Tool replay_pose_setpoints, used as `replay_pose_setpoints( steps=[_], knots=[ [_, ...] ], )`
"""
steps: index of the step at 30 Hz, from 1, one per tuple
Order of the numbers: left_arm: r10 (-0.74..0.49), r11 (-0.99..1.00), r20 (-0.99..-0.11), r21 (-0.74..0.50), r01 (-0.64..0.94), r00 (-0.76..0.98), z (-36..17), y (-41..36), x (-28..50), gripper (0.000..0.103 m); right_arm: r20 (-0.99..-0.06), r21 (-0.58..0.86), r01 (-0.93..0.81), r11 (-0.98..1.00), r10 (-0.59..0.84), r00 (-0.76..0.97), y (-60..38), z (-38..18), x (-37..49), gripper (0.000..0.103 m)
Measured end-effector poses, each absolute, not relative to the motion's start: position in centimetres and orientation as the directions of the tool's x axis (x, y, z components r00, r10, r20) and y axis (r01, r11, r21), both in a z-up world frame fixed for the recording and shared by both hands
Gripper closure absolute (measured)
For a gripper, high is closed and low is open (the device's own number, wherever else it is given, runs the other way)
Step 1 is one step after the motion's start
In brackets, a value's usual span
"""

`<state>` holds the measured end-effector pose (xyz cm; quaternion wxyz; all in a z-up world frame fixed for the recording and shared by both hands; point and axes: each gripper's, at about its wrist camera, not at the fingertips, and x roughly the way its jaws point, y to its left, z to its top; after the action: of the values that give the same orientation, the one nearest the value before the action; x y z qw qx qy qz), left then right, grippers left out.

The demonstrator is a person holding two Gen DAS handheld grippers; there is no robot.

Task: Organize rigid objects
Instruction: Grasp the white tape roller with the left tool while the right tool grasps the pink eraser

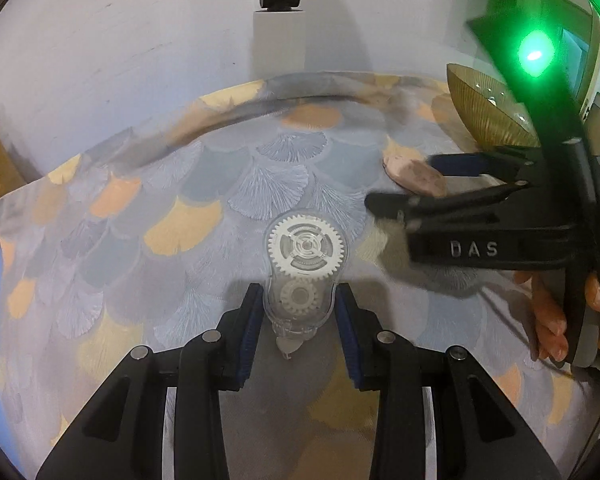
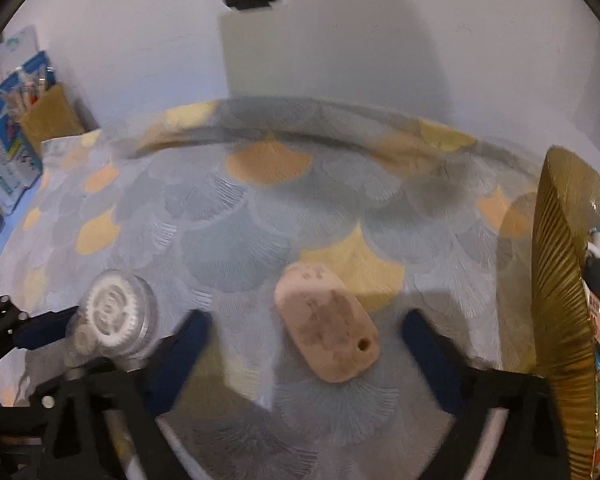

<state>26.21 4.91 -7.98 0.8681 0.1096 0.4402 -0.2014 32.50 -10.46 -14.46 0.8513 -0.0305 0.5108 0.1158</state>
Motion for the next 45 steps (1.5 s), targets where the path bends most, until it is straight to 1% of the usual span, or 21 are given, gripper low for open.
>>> replay_pose_setpoints(
  steps=[1,2,5,7,11,17,19,22,24,25,26,27,28,30,32,33,36,40,41,44,45],
  knots=[
    [-0.253,0.894,-0.809,0.013,0.447,0.531,-7.9,4.7,25.9,0.070,-0.868,0.073,-0.256,0.964,0.188,0.460,-10.3,-14.2,32.0,0.059],
    [-0.251,0.896,-0.810,0.013,0.444,0.530,-8.0,4.7,25.6,0.070,-0.862,0.076,-0.279,0.957,0.204,0.465,-10.0,-14.0,31.6,0.064],
    [-0.261,0.902,-0.812,-0.012,0.431,0.522,-7.9,4.4,23.8,0.070,-0.860,0.065,-0.327,0.943,0.219,0.461,-9.3,-13.7,29.9,0.066],
    [-0.278,0.905,-0.813,-0.042,0.424,0.512,-7.9,4.4,21.7,0.070,-0.864,0.084,-0.354,0.931,0.245,0.439,-9.3,-13.2,27.7,0.067],
    [-0.305,0.904,-0.814,-0.084,0.420,0.494,-8.0,4.1,17.7,0.070,-0.873,0.101,-0.391,0.915,0.270,0.406,-10.4,-12.3,21.7,0.067],
    [-0.329,0.895,-0.810,-0.103,0.434,0.485,-8.8,1.3,13.2,0.070,-0.872,0.178,-0.352,0.919,0.312,0.376,-14.0,-11.4,13.2,0.067],
    [-0.323,0.890,-0.809,-0.083,0.448,0.491,-9.0,0.1,11.7,0.070,-0.870,0.195,-0.347,0.917,0.325,0.371,-15.0,-11.3,11.5,0.067],
    [-0.281,0.892,-0.805,-0.019,0.451,0.522,-9.2,-0.7,10.3,0.070,-0.867,0.218,-0.332,0.918,0.338,0.365,-15.9,-11.2,10.3,0.067],
    [-0.273,0.896,-0.802,-0.011,0.444,0.532,-9.2,-0.6,10.0,0.067,-0.862,0.245,-0.337,0.909,0.364,0.354,-16.0,-11.3,10.0,0.056],
    [-0.281,0.895,-0.799,-0.019,0.445,0.531,-9.2,-0.5,10.0,0.065,-0.857,0.262,-0.340,0.903,0.379,0.348,-16.1,-11.2,10.0,0.043],
    [-0.289,0.893,-0.796,-0.023,0.450,0.532,-9.3,-0.4,10.1,0.063,-0.847,0.292,-0.340,0.894,0.407,0.341,-16.4,-11.2,9.9,0.037],
    [-0.288,0.892,-0.794,-0.020,0.452,0.535,-9.4,-0.5,9.8,0.061,-0.834,0.319,-0.338,0.886,0.431,0.345,-16.6,-11.3,9.8,0.036],
    [-0.290,0.891,-0.795,-0.019,0.454,0.534,-9.4,-0.6,9.7,0.059,-0.828,0.325,-0.334,0.885,0.437,0.352,-16.6,-11.3,9.8,0.035],
    [-0.292,0.888,-0.795,-0.019,0.460,0.532,-9.4,-0.8,9.6,0.049,-0.824,0.307,-0.332,0.892,0.424,0.377,-16.2,-11.4,9.7,0.035],
    [-0.254,0.894,-0.796,0.023,0.448,0.550,-9.6,-1.1,9.5,0.047,-0.824,0.282,-0.341,0.897,0.409,0.392,-15.9,-11.3,9.3,0.035],
    [-0.256,0.894,-0.797,0.020,0.448,0.547,-9.6,-1.1,9.5,0.046,-0.825,0.275,-0.346,0.897,0.405,0.395,-15.8,-11.3,9.2,0.035],
    [-0.261,0.890,-0.797,0.019,0.455,0.544,-9.6,-1.0,9.6,0.045,-0.822,0.282,-0.340,0.897,0.409,0.396,-15.9,-11.3,9.3,0.036],
    [-0.270,0.889,-0.800,0.005,0.457,0.535,-9.6,-0.9,10.0,0.045,-0.832,0.248,-0.334,0.909,0.376,0.407,-15.8,-11.3,9.2,0.042],
    [-0.269,0.889,-0.802,0.007,0.458,0.534,-9.6,-0.9,10.2,0.045,-0.837,0.236,-0.337,0.911,0.367,0.407,-15.7,-11.3,9.2,0.045],
    [-0.267,0.882,-0.802,0.021,0.471,0.534,-9.7,-1.4,10.2,0.046,-0.865,0.144,-0.371,0.917,0.299,0.403,-15.3,-11.3,9.0,0.046],
    [-0.271,0.879,-0.802,0.019,0.477,0.532,-9.7,-1.5,10.2,0.050,-0.872,0.105,-0.378,0.920,0.268,0.409,-15.2,-11.4,9.0,0.046]
  ],
)
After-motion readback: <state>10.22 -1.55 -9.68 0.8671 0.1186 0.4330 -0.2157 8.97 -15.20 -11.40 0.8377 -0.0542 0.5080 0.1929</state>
